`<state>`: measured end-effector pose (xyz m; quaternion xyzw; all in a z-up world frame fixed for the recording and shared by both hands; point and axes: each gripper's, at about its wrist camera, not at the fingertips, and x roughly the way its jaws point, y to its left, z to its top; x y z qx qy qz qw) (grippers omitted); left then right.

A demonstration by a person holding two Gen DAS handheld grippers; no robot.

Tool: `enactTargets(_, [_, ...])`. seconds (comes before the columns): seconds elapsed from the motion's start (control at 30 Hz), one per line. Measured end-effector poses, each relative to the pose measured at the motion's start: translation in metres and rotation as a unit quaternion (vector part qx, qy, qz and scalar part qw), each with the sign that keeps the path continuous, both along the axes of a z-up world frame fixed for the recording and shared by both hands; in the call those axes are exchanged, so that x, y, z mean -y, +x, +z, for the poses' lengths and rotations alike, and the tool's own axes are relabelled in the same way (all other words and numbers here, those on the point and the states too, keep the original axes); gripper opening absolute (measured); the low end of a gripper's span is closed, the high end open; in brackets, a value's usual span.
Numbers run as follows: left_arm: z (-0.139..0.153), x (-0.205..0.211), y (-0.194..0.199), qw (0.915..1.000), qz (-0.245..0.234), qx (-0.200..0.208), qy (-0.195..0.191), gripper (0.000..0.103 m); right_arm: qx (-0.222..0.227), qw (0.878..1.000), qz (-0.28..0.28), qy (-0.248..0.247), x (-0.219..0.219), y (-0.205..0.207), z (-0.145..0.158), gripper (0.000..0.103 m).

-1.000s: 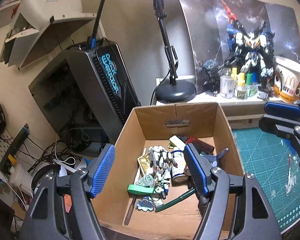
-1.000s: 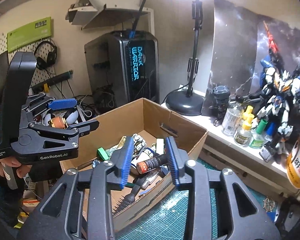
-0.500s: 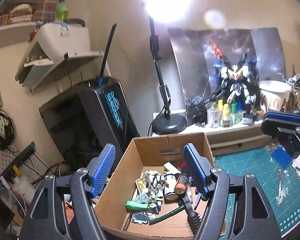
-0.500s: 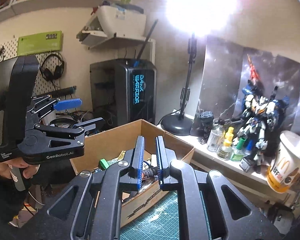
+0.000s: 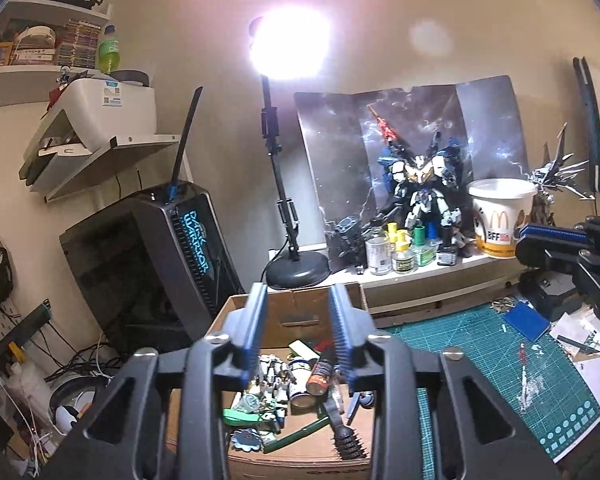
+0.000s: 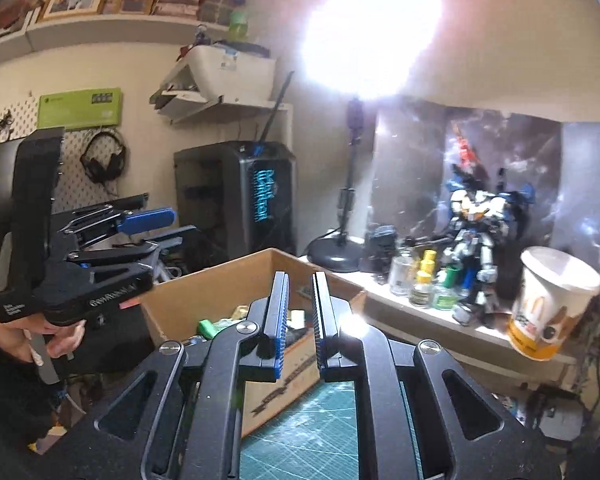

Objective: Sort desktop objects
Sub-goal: 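Withdraw both open grippers from the box back over the cutting mat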

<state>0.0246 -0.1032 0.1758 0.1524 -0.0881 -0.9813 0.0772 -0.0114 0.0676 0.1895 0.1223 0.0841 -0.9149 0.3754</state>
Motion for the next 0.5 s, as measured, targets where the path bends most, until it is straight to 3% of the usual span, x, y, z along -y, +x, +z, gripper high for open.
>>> enactTargets(0.17, [-0.009, -0.006, 0.006, 0.9998, -0.007, -0.006, 0.018, 0.018, -0.025, 0.999, -0.042, -0.001, -0.023, 0.010, -0.007, 0.011])
enactTargets(0.23, [-0.017, -0.007, 0.008, 0.9995, -0.013, 0.001, 0.030, 0.010, -0.033, 0.998, -0.059, 0.001, -0.035, 0.018, -0.012, 0.011])
enactTargets(0.3, [-0.025, -0.008, 0.009, 0.9988, -0.021, 0.010, 0.042, 0.010, -0.040, 0.996, -0.075, 0.003, -0.046, 0.027, -0.017, 0.012])
enactTargets(0.5, [-0.048, -0.010, 0.018, 0.9957, -0.059, 0.027, 0.067, 0.010, -0.056, 0.989, -0.134, 0.012, -0.085, 0.053, -0.032, 0.025])
